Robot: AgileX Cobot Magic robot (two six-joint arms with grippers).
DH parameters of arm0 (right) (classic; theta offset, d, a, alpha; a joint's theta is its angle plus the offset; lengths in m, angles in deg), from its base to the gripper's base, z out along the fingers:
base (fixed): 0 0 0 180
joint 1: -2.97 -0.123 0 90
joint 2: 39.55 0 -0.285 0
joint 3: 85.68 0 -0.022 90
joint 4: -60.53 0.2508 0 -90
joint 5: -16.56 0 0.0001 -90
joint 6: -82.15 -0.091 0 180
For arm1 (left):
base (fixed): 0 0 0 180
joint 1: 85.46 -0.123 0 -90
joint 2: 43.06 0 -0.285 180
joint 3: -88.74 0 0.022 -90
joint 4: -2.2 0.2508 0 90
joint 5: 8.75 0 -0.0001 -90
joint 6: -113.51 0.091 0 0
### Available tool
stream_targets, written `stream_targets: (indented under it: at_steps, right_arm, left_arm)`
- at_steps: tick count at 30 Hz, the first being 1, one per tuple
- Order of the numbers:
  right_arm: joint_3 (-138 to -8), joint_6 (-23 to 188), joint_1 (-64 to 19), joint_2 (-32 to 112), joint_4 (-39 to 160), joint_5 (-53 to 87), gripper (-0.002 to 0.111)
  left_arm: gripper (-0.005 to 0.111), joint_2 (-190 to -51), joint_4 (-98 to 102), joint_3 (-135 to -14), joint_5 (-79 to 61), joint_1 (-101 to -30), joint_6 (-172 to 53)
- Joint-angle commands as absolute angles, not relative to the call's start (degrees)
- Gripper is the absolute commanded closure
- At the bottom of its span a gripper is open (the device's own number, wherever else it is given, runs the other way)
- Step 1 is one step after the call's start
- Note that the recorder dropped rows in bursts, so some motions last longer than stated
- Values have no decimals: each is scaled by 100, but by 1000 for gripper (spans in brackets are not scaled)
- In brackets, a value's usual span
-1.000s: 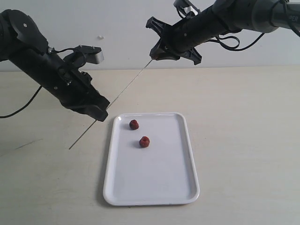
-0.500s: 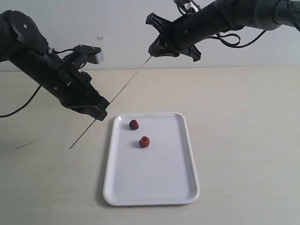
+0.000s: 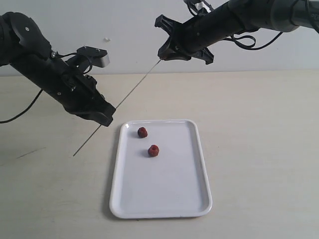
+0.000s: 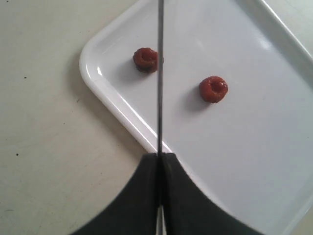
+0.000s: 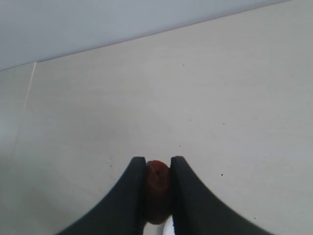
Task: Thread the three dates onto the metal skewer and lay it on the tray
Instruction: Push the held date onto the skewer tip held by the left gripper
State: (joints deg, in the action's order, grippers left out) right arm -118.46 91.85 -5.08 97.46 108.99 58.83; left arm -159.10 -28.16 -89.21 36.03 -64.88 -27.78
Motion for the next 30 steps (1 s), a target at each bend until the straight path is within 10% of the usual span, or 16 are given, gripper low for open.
stream_targets:
  at_steps: [1,30]
  right_arm:
    - [-11880,9300,-639,9675,10979,6150,101]
    - [-11880,9589,-932,9693,10958,6298,101]
  left_arm:
    - [107,-15854,-2966,-8968,3223,-6485,-2820]
    - [107,-16414,-3290,-9528,2238,-6472,-2642]
